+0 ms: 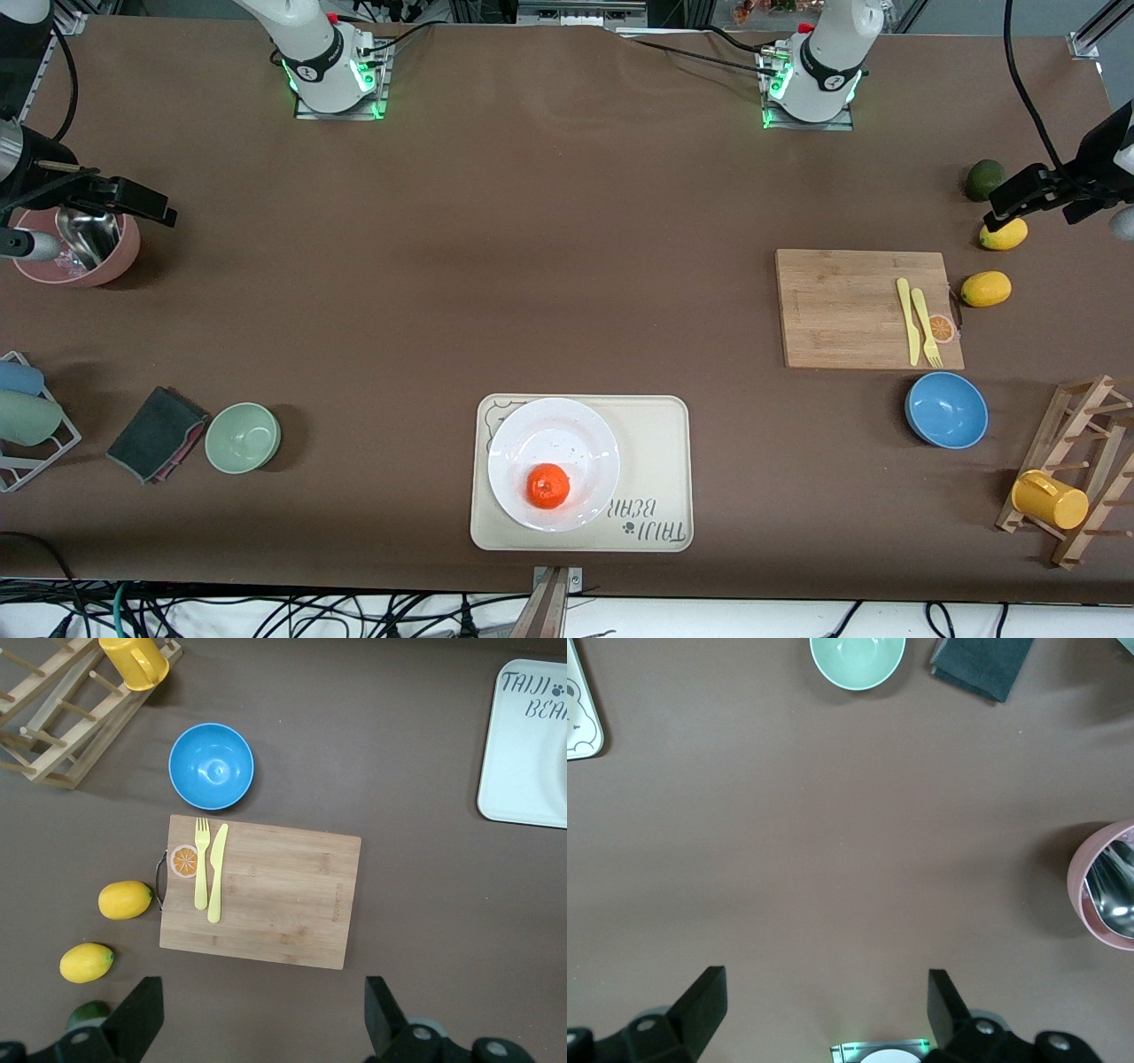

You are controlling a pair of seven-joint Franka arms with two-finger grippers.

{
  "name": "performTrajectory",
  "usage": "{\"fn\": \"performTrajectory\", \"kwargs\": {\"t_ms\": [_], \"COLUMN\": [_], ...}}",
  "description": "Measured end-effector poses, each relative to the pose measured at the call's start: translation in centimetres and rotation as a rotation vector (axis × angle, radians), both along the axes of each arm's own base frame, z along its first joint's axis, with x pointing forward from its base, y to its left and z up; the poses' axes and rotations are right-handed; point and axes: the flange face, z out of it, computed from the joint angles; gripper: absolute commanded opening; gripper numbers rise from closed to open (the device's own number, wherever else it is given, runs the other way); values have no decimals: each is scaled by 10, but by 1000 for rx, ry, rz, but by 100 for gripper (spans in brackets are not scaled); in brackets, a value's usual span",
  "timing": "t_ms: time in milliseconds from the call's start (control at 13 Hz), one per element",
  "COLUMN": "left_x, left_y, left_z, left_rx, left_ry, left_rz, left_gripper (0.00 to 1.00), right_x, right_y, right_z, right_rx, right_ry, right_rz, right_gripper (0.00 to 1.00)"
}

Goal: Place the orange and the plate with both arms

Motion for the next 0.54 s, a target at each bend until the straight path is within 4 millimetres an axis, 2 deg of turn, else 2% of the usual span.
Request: {"fn": "performTrajectory", "kwargs": {"t_ms": [154,538], "left_x": [0,0], "left_y": [0,0], "left_z": [0,0], "left_rx": [0,0], "left_ry": [0,0], "left_rz": [0,-1], "left_gripper": [100,100], "right_x": [0,0], "right_y": [-1,20], "right_z": [0,2], "right_rx": [-29,-70], "right_ry": [-1,-6], "right_rz": [7,56], "right_gripper": [100,100]}}
